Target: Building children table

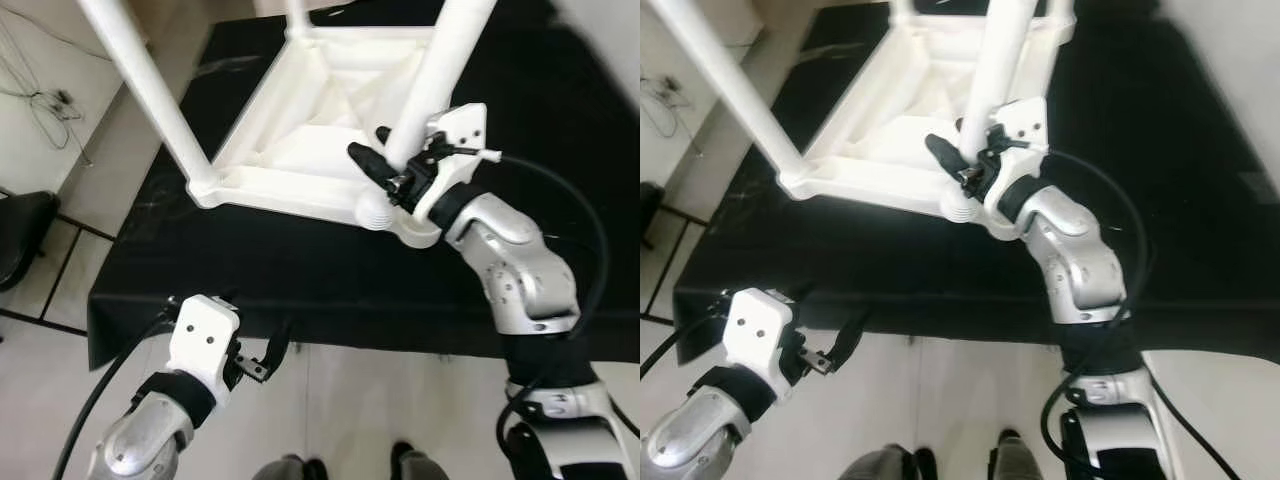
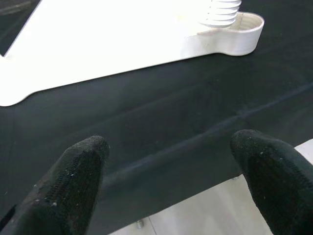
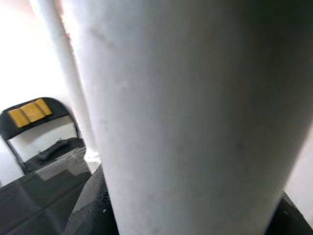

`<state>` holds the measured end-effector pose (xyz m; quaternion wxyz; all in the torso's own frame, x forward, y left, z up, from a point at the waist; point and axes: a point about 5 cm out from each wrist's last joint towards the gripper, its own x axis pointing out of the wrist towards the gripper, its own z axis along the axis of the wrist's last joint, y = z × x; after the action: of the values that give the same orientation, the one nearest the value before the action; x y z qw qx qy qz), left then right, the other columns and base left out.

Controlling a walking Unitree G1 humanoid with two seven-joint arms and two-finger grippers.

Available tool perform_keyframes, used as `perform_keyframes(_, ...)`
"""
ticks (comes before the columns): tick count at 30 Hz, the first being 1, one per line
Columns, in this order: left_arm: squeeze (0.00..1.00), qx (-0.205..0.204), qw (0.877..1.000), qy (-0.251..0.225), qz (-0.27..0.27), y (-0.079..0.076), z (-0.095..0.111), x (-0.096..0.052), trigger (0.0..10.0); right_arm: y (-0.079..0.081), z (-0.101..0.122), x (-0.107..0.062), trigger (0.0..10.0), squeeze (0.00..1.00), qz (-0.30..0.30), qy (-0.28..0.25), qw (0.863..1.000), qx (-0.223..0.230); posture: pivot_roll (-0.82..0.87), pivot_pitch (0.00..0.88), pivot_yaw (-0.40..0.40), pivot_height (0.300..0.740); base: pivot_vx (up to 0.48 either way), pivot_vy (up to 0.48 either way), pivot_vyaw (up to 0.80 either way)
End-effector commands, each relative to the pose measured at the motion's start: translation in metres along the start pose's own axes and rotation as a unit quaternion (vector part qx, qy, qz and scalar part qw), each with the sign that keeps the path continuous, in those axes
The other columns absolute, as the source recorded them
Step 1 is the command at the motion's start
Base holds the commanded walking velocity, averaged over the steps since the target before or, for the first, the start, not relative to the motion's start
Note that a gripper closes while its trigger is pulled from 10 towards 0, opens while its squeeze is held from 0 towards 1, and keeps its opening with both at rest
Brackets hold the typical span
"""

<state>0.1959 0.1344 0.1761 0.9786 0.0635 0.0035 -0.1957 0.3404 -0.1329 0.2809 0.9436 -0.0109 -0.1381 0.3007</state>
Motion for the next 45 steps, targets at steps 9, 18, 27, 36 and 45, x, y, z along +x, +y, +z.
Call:
perform_keyframes(9, 0.00, -0.014, 1.000, 0.007, 0.021, 0.000, -0.009, 0.000, 10.0, 0.016, 0.010, 0.004, 10.0, 0.00, 0.038, -0.043, 0.998, 0.005, -0.08, 0.229, 0.103, 0.740, 0.000, -0.377, 0.00)
perform_keyframes(18, 0.00, -0.013, 1.000, 0.008, 0.026, 0.003, -0.010, 0.001, 10.0, 0.017, 0.010, 0.004, 10.0, 0.00, 0.038, -0.046, 0.998, 0.002, -0.08, 0.218, 0.114, 0.740, 0.000, -0.414, 0.00)
perform_keyframes(27, 0.00, -0.017, 0.999, 0.002, 0.038, 0.008, -0.010, 0.005, 10.0, 0.019, 0.010, 0.004, 10.0, 0.00, 0.038, -0.048, 0.998, -0.005, -0.08, 0.213, 0.119, 0.740, 0.000, 0.000, 0.00)
perform_keyframes(36, 0.00, -0.019, 0.999, 0.001, 0.041, 0.010, -0.010, 0.005, 10.0, 0.021, 0.009, 0.004, 10.0, 0.00, 0.042, -0.050, 0.998, -0.007, -0.08, 0.212, 0.120, 0.740, 0.000, 0.000, 0.00)
perform_keyframes(45, 0.00, -0.017, 0.999, 0.010, 0.043, 0.011, -0.013, 0.006, 10.0, 0.021, 0.009, 0.004, 10.0, 0.00, 0.044, -0.053, 0.998, -0.010, -0.08, 0.208, 0.124, 0.740, 0.000, 0.427, 0.00)
